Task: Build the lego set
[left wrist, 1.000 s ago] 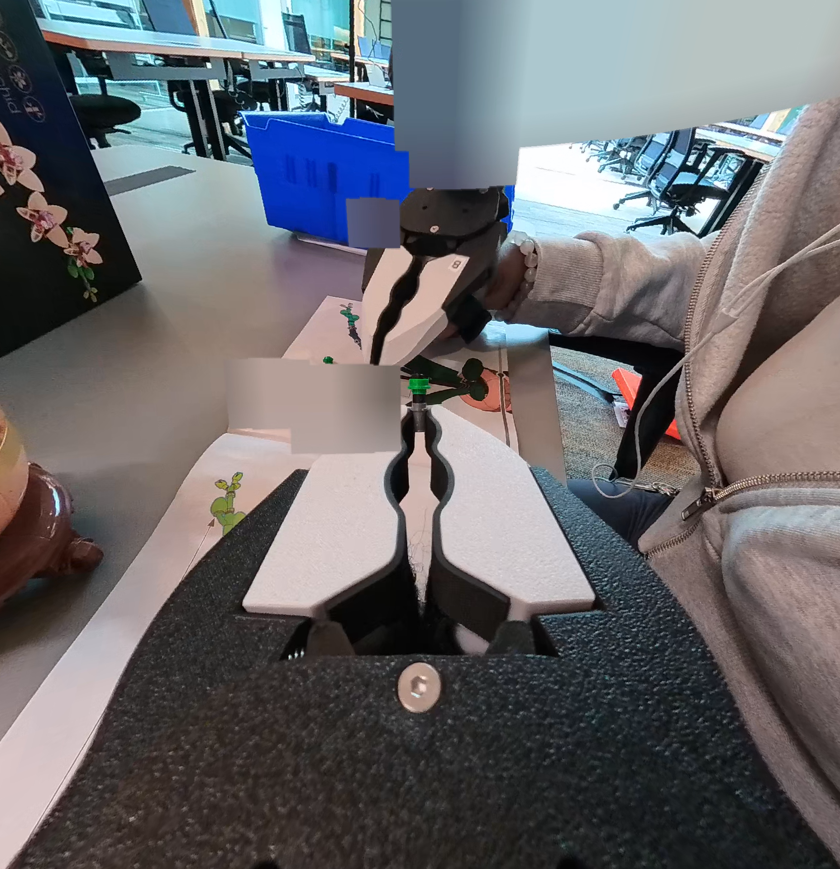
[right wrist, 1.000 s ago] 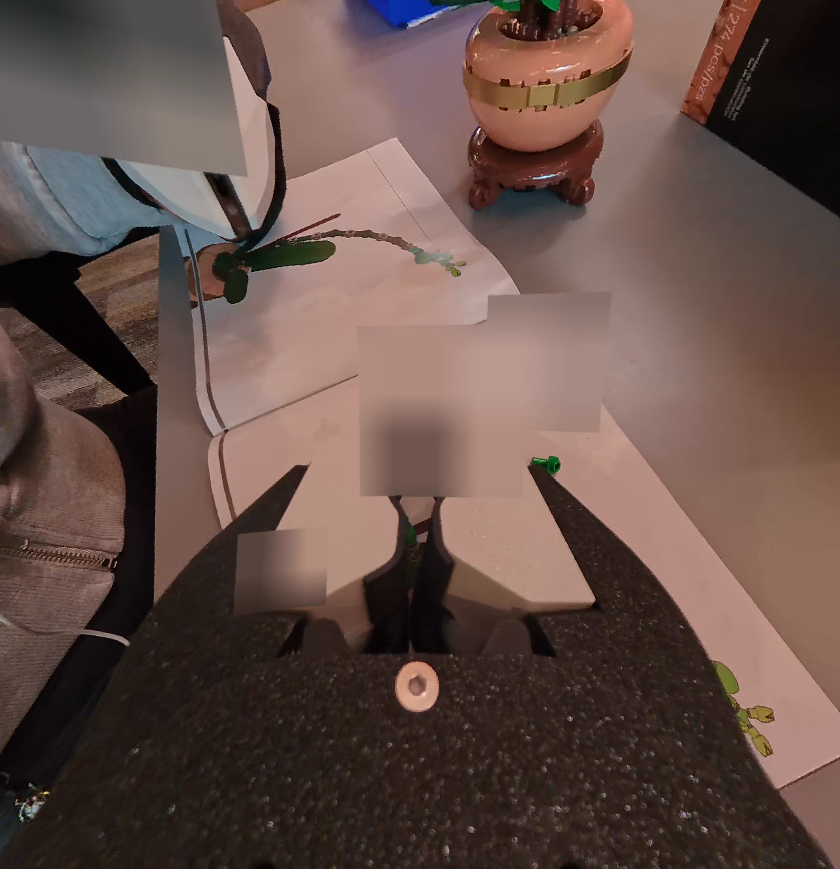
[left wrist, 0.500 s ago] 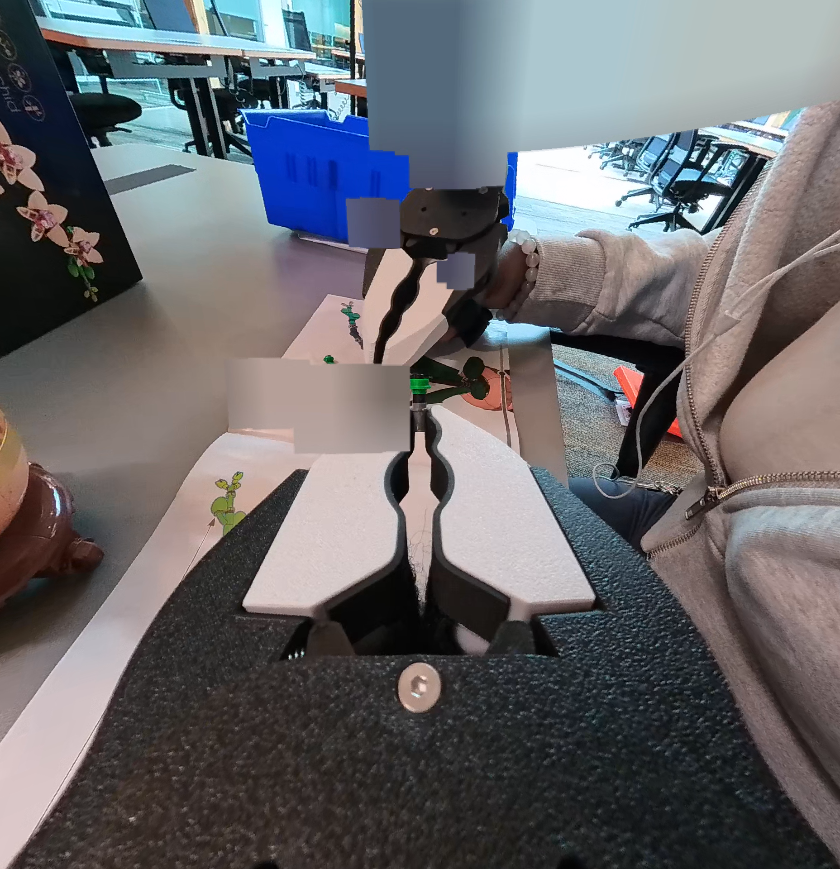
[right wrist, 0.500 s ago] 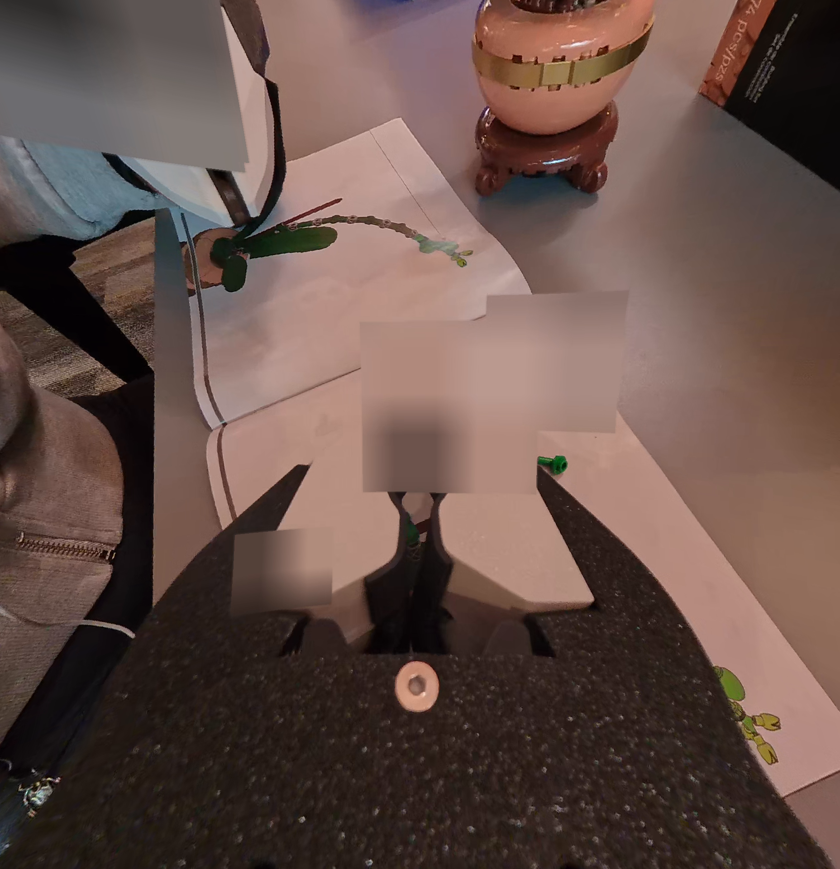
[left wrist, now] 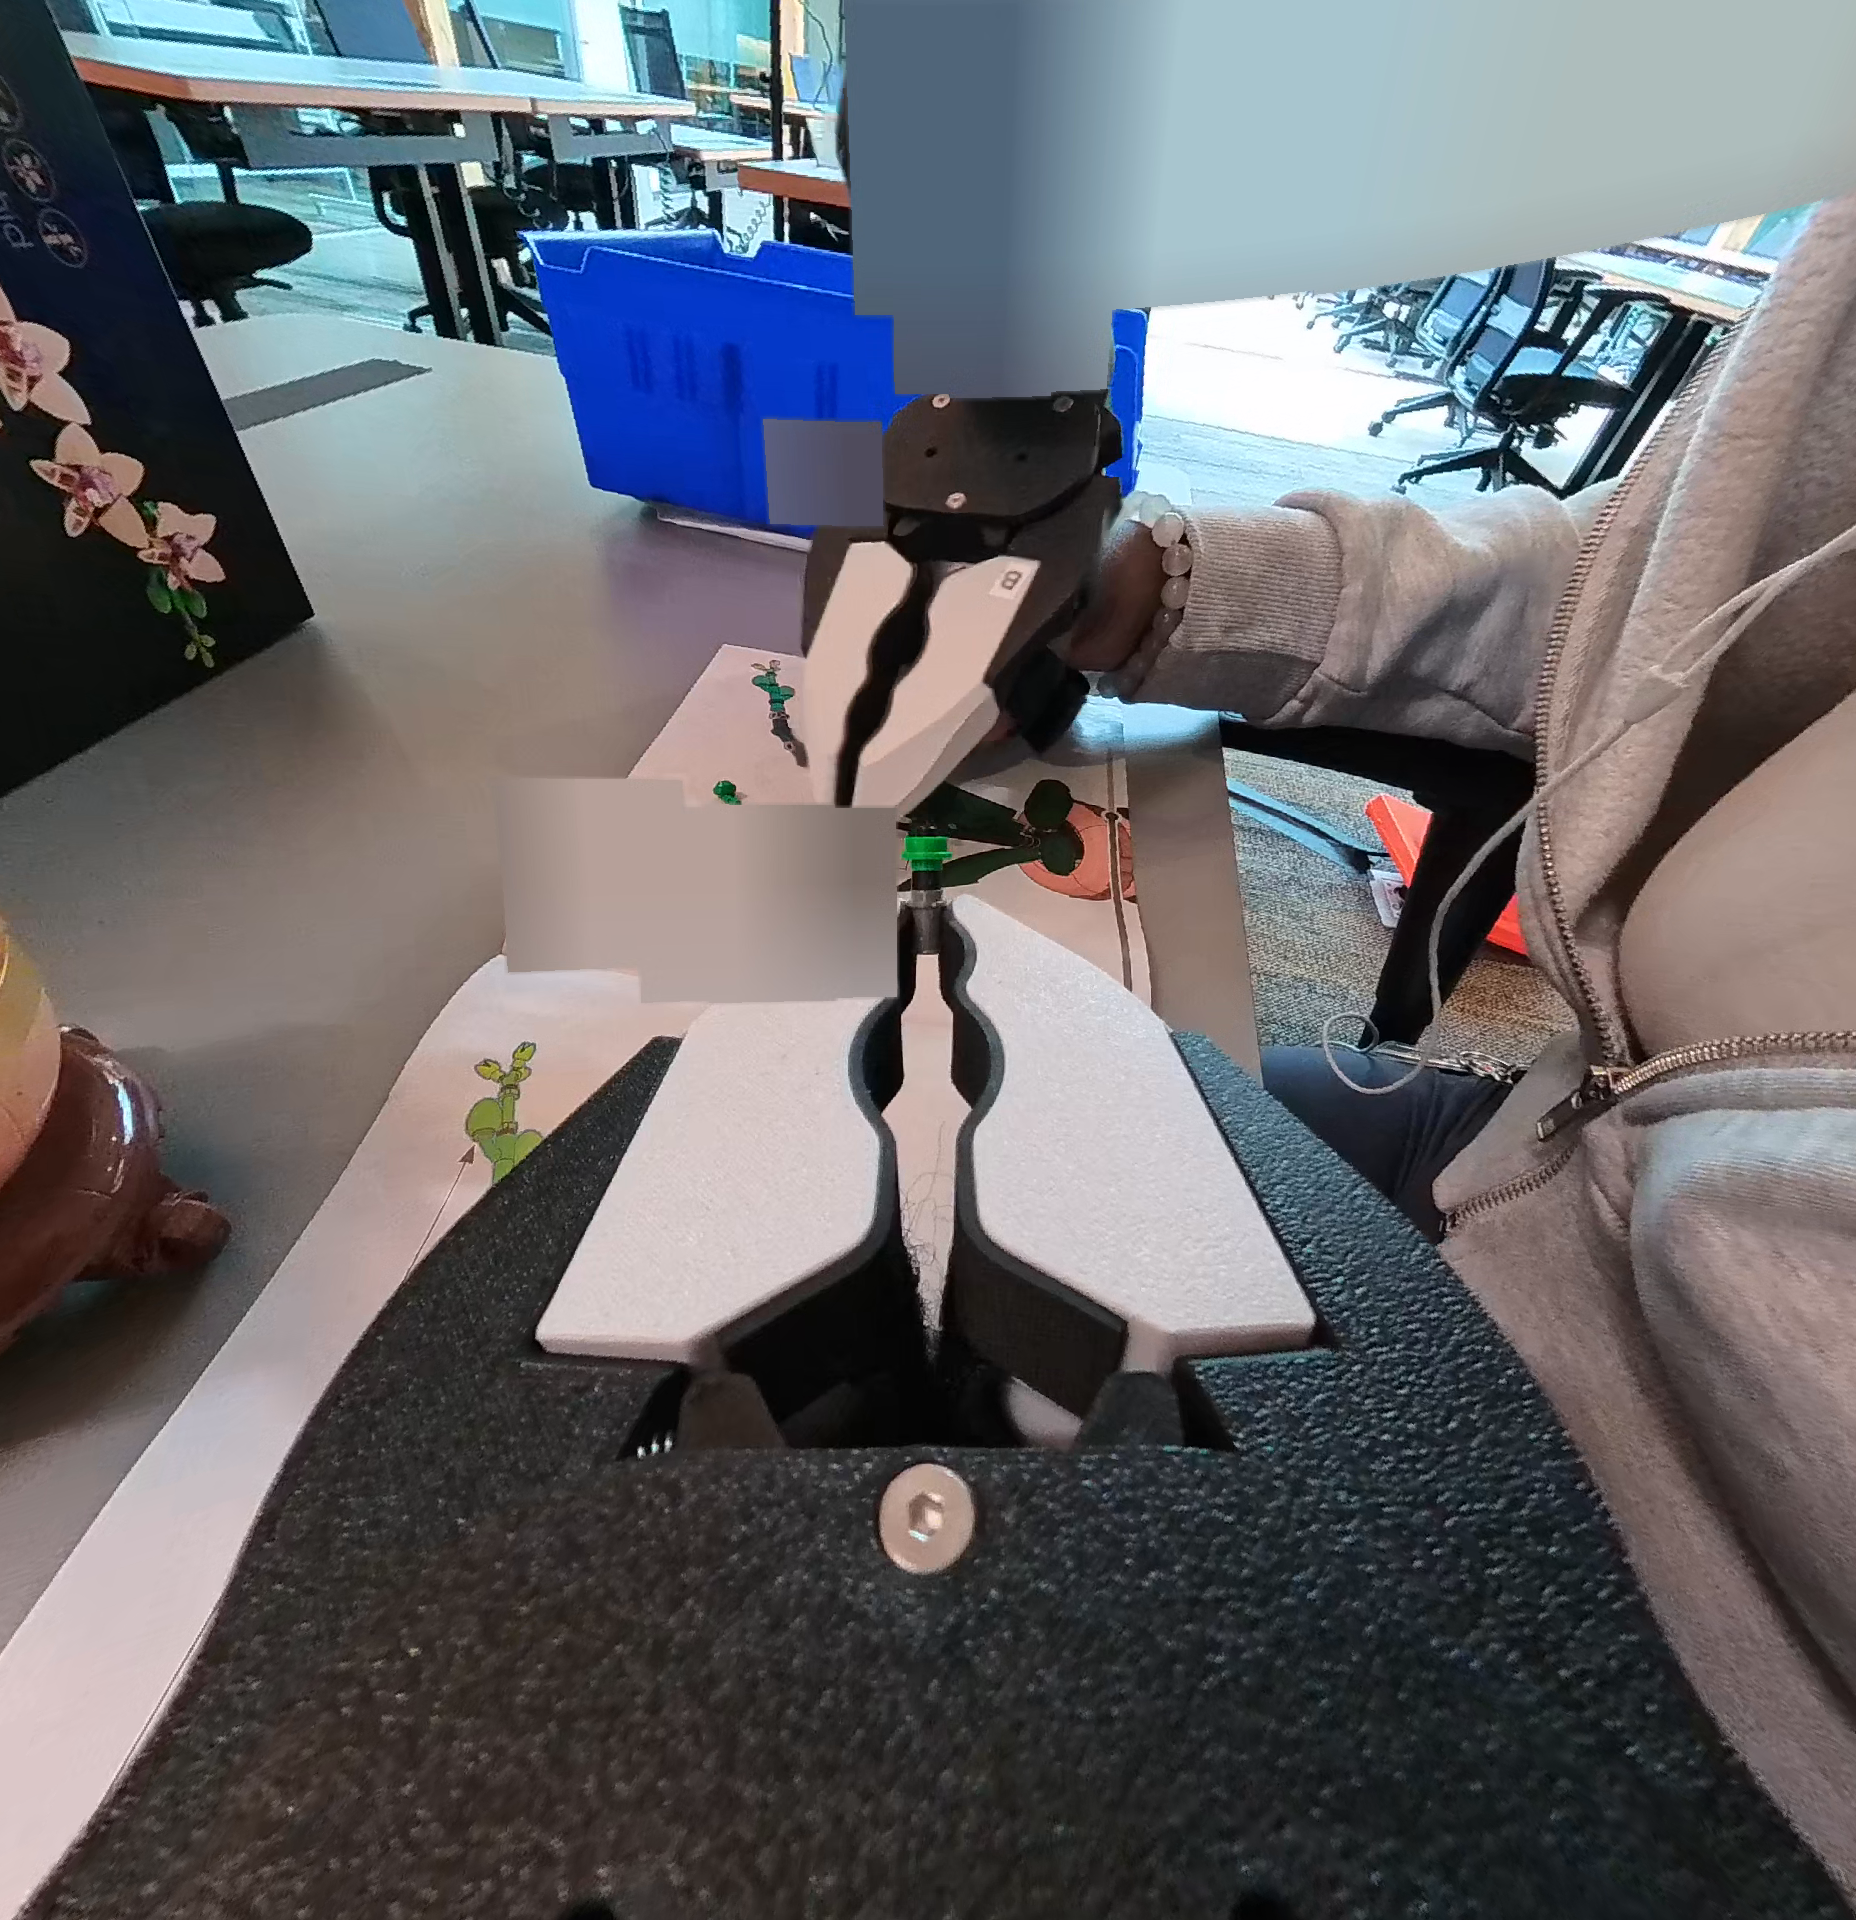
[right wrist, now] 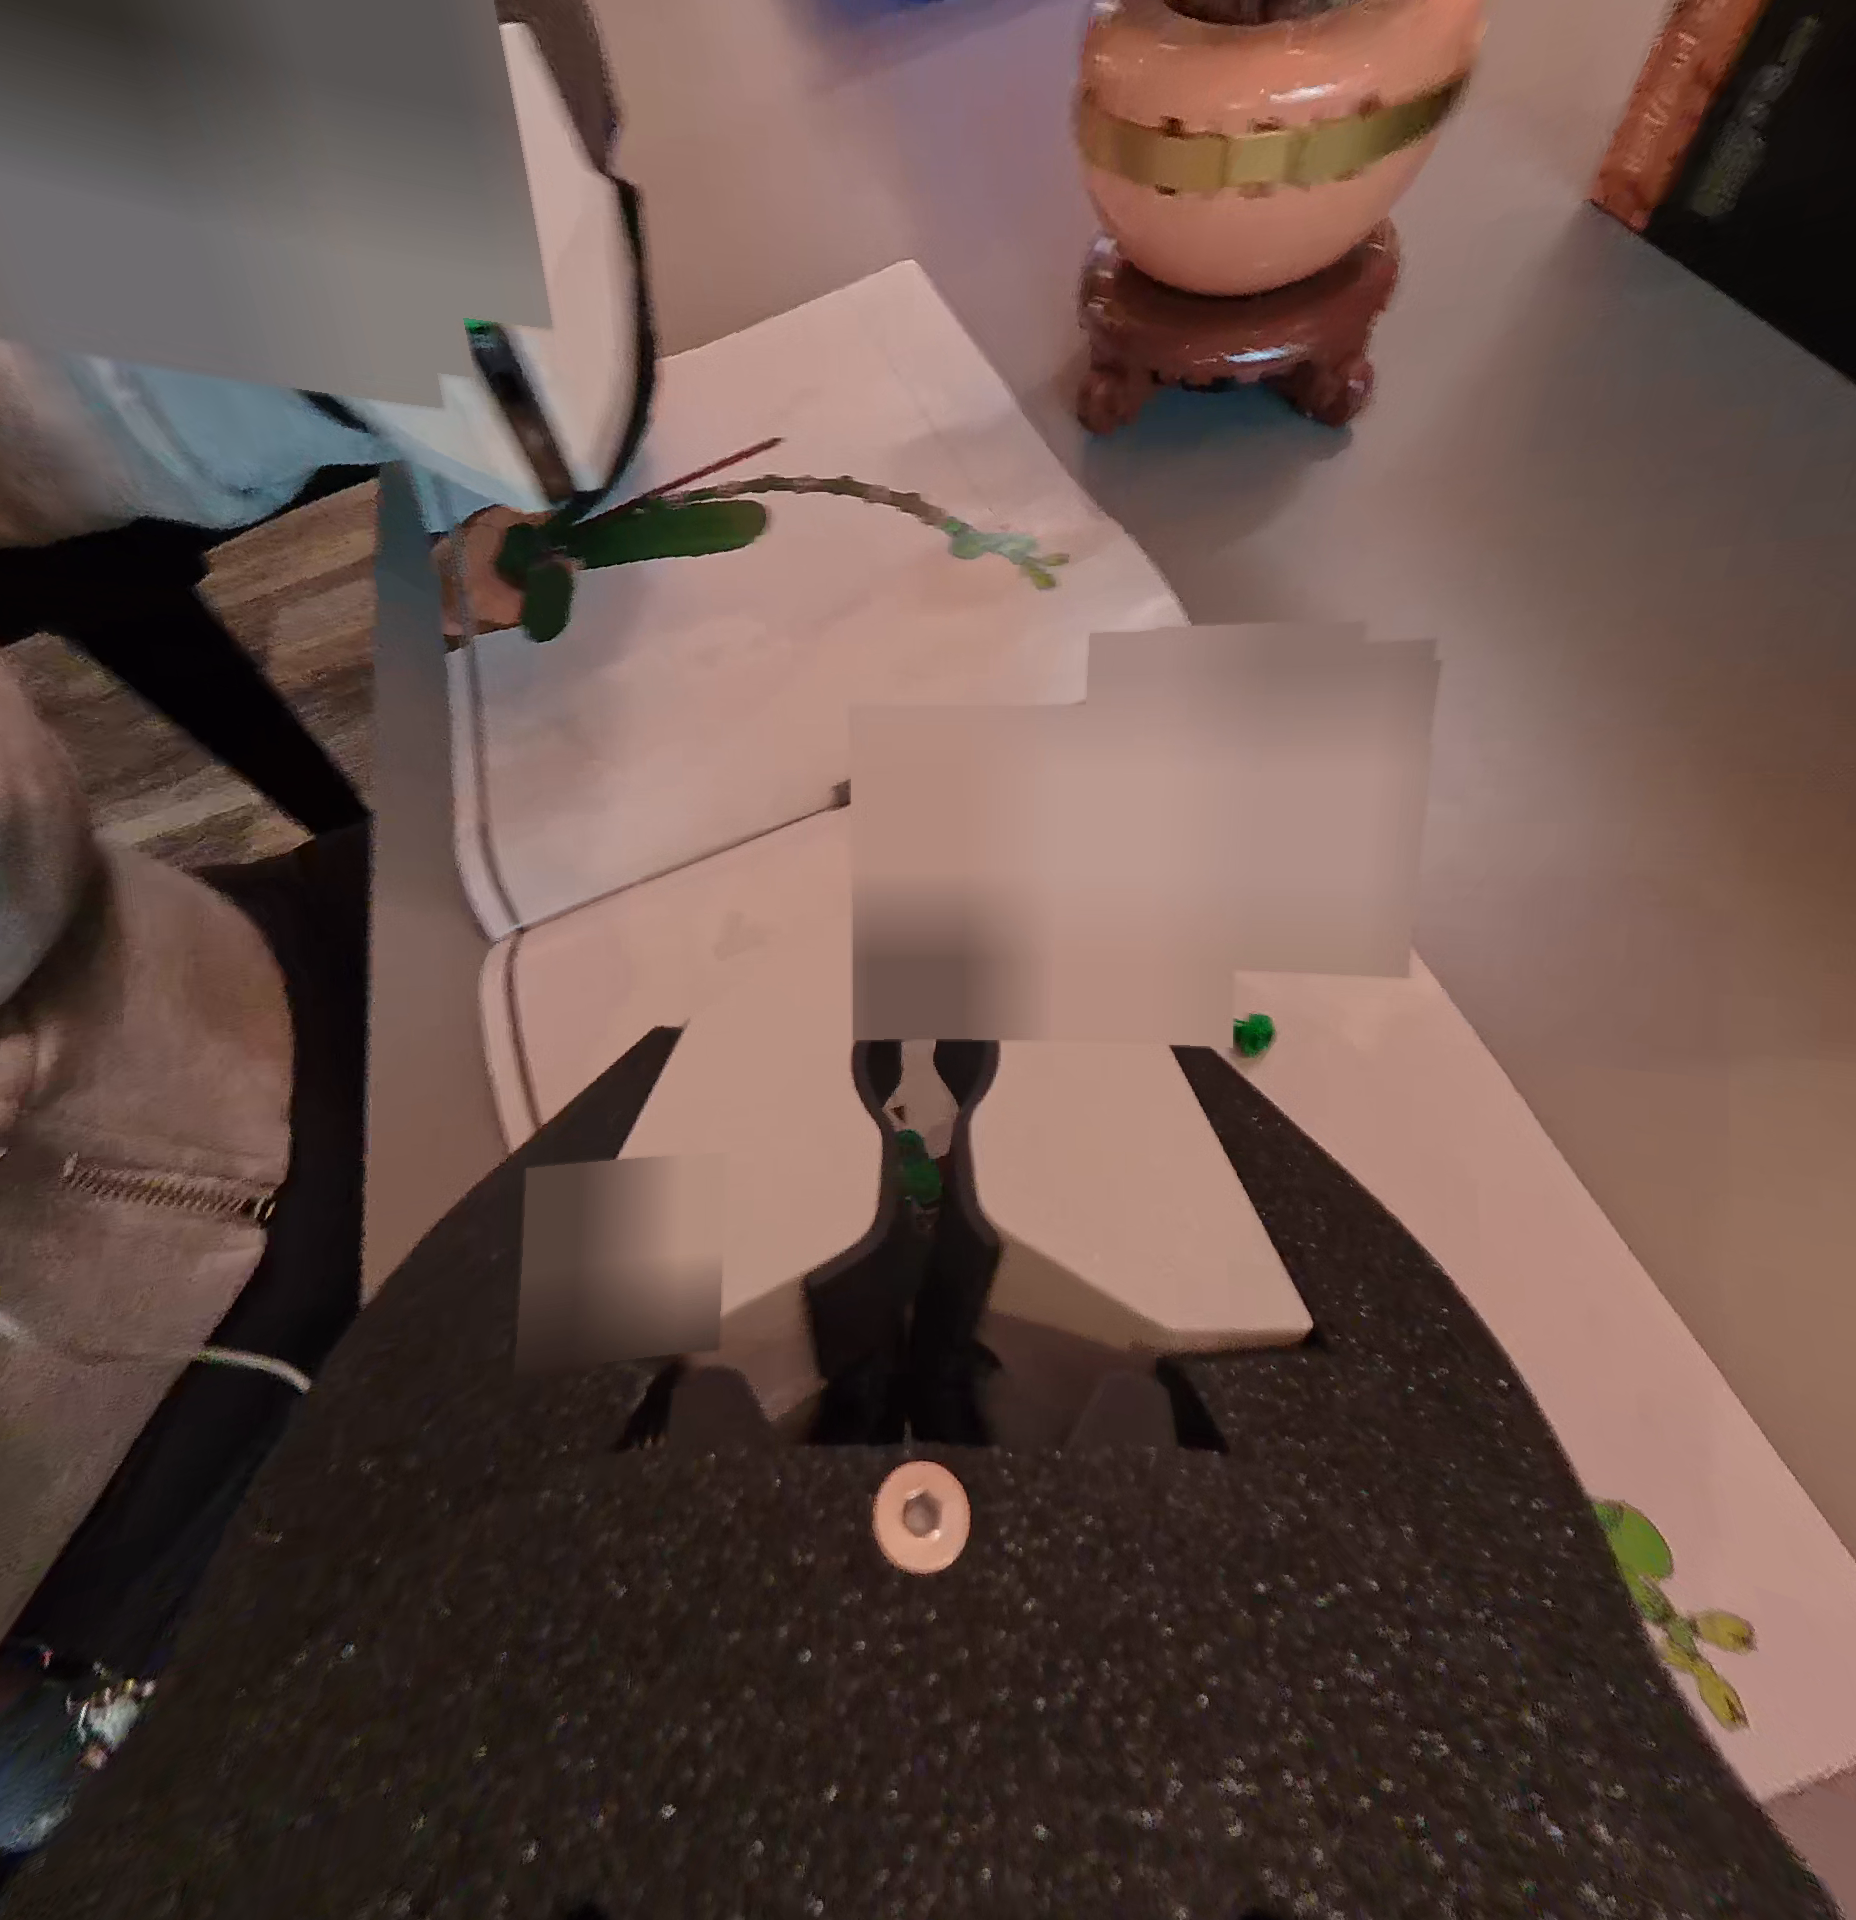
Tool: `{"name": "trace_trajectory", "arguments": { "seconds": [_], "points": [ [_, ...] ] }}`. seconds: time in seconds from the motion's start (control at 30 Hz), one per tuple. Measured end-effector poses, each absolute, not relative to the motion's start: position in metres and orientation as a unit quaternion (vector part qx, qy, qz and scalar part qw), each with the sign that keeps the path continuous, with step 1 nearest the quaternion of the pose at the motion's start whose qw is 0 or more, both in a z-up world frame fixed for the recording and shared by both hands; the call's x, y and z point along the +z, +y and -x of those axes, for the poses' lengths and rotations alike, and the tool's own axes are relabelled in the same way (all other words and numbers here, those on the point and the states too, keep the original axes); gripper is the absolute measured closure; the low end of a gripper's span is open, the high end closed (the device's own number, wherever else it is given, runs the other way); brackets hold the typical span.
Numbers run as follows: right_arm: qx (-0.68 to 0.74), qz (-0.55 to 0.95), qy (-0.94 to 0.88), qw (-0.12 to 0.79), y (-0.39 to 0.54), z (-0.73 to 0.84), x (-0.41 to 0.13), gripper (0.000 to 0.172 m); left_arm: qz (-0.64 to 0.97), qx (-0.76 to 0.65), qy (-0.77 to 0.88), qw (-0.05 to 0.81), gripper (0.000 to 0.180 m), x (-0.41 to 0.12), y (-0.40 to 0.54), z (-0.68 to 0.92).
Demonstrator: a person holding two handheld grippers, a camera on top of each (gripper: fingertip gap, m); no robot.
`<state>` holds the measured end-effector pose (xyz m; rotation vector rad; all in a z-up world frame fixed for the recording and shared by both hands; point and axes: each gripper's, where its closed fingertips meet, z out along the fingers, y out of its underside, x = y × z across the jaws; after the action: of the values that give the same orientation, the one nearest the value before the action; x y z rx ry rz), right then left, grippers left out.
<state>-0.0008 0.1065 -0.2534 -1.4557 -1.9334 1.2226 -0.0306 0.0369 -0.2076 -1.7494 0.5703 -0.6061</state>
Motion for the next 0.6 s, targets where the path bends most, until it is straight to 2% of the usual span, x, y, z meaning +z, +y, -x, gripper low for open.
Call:
{"name": "trace_trajectory", "arguments": {
  "seconds": [0.3,0.43,0.6],
  "points": [
    [0.425,0.512,-0.715,0.213,0.101,0.0,-0.258,0.172,0.745,-0.253,0.245,0.567,0.178,-0.208,0.038,0.031],
    [0.424,0.545,-0.687,0.225,0.113,0.003,-0.256,0.166,0.745,-0.252,0.245,0.566,0.178,-0.208,0.038,0.031],
    [0.453,0.562,-0.651,0.233,0.122,0.004,-0.248,0.172,0.746,-0.252,0.245,0.565,0.178,-0.209,0.038,0.031]
  ]
}}
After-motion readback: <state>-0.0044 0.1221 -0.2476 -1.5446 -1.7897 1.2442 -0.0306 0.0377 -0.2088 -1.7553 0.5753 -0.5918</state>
